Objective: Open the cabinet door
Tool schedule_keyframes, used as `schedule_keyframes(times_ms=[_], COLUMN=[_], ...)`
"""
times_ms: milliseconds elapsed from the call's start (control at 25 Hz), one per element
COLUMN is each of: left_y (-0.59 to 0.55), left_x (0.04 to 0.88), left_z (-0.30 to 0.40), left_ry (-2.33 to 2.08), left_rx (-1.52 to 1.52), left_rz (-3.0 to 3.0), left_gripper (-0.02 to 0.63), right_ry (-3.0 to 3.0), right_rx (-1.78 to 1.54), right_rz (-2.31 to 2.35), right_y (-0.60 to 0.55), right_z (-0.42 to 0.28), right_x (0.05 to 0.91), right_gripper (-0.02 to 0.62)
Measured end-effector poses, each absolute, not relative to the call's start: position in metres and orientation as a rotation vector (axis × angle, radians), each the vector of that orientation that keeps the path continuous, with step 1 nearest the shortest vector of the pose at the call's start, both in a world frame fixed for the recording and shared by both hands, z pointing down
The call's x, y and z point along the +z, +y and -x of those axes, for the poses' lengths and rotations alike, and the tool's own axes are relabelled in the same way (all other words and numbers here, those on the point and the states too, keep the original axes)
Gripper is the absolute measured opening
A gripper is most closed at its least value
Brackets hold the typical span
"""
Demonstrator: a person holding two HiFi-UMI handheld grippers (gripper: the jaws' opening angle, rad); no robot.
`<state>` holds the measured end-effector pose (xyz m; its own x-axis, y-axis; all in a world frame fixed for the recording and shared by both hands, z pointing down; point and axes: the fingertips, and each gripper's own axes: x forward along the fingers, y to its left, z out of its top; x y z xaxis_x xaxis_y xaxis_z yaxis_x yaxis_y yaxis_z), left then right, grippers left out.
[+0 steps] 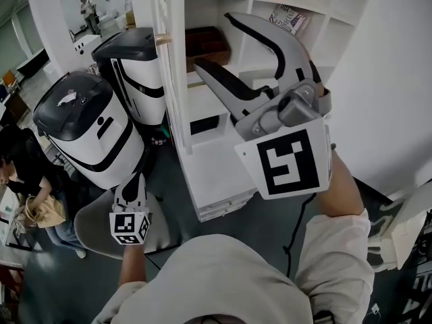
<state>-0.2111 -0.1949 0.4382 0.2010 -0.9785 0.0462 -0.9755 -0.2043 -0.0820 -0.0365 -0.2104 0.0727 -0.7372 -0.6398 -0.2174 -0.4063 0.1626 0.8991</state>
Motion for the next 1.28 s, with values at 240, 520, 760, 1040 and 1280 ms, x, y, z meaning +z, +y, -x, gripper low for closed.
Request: schedule_keyframes(times_ms=[240,520,760,1040,1280], left_y=[-0.203,-0.216,-0.221,-0.230,-0.236], left_x=[0.437,0.435,0.434,0.433,0.433], left_z=[0.208,0.203,0.203,0.206,0.203], left_ry=[1.940,1.917,1.906,1.899,1.875], left_rx=[-0.140,-0.142,-0.139,-0.140,-0.137], left_rz=[2.420,2.427,2.431,2.433,2.442], left_gripper=[-0.002,-0.002,-0.002,-0.002,-0.002], right_ry=[-2.344,-2.442,-2.498,-2.492,-2.437], right_rx=[-1.450,-1.244,-1.100,-0.957,-0.824], right_rz=[-1.123,-1.268,-1.368,-1.554,-1.720], right_y=[-0.223,-0.240,-0.248,-0.257,-0.259], right_z=[0.003,-0.039,-0.065,-0.103,-0.138], right_x=[0.081,0.110,0.138,0.176,0.217], right_gripper=[0.288,0.281,0.262,0.242,0.238])
